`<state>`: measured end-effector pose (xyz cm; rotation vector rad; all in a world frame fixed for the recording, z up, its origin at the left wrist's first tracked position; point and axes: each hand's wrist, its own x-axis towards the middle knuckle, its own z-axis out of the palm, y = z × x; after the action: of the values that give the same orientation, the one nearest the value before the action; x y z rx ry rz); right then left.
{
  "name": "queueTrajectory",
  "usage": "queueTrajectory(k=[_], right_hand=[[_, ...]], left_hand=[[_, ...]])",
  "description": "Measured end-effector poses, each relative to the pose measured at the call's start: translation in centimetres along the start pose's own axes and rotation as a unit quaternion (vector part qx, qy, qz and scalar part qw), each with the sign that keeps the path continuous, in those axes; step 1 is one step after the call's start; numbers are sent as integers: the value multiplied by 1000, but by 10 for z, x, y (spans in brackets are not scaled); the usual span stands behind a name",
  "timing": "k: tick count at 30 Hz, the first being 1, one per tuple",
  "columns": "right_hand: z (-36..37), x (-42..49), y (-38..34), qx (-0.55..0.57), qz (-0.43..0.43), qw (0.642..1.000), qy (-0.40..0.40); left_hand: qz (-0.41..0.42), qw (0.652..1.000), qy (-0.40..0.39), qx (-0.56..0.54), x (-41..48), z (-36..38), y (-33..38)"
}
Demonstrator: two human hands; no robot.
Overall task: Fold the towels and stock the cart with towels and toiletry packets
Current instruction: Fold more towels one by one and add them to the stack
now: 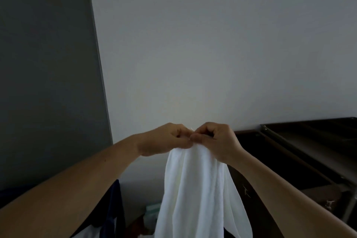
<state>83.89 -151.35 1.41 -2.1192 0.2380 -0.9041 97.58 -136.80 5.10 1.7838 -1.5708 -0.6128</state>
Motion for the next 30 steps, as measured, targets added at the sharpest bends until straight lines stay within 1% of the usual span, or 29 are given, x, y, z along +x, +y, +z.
queueTrajectory(k=[3,5,7,10,13,15,18,19,21,25,27,30], right_hand=[[-1,-1,0,43,27,999,10],[-3,-3,2,58,46,997,1],[-2,-9,10,65,69,995,-22],[4,-23,32,17,102,994,-23],[5,-34,49,-59,149,987,-22],[2,-42,61,-78,194,976,-53],[-11,-52,76,-97,261,955,-102],[-17,-55,79,-108,276,948,-115],[-29,-58,84,-128,279,942,-135],[-46,-65,88,-209,242,937,-144],[-51,-72,94,-223,243,933,-147],[-57,-90,109,-223,265,927,-146]], left_hand=[[-16,1000,19,14,-3,0,-6],[-15,998,56,30,-2,-2,-8],[5,994,105,36,0,-5,-4],[44,980,188,52,3,-15,8],[55,968,239,52,6,-28,18],[47,958,275,60,9,-38,19],[15,938,312,153,11,-52,8],[-3,933,321,165,11,-54,1],[-37,925,333,176,12,-57,-15],[-87,907,370,181,14,-55,-42],[-95,900,387,178,15,-57,-46],[-84,894,408,167,18,-62,-42]])
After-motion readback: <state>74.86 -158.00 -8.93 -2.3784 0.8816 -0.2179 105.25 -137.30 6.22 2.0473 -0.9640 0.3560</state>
